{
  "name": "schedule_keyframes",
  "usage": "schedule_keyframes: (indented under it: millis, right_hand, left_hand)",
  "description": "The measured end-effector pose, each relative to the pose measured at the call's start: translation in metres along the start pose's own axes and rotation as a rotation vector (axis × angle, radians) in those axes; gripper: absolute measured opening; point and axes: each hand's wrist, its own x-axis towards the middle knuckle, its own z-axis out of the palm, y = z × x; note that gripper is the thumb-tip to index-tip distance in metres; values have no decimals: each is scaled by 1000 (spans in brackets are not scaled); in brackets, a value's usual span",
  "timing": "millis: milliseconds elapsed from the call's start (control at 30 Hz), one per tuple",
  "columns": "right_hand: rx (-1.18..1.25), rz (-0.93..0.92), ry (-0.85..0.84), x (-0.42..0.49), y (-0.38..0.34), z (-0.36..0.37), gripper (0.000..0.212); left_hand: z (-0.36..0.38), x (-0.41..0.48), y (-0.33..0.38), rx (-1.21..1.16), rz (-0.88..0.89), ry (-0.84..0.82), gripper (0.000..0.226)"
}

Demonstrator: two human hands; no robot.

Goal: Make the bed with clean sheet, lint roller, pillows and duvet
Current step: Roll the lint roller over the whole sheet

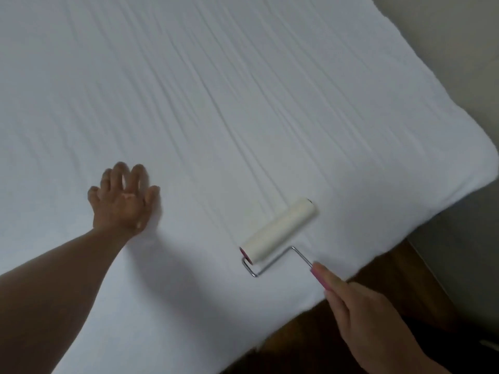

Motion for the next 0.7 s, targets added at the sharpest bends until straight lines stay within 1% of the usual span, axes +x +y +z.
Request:
schedule_keyframes:
  millis: [67, 200, 300, 367, 500, 700]
  right_hand:
    - [-5, -73, 25, 60, -47, 7, 44]
    - [69, -118, 69, 186, -146, 10, 47]
    - [141, -174, 174, 271, -215, 9, 44]
    - [121, -154, 196, 324, -259, 1, 40]
    - [51, -142, 214, 415, -333, -15, 31]
    - [39, -111, 180, 513, -390, -12, 13]
  left_hand:
    - [-3, 28, -37, 23, -17, -5, 47]
    - [-10, 87, -109, 41, -102, -17, 63]
    - [-12, 129, -142, 32, -176, -66, 74]
    - [-9, 144, -152, 47, -146, -85, 76]
    - [2, 146, -156, 12, -106, -21, 78]
    - [23, 149, -161, 13, -90, -1, 75]
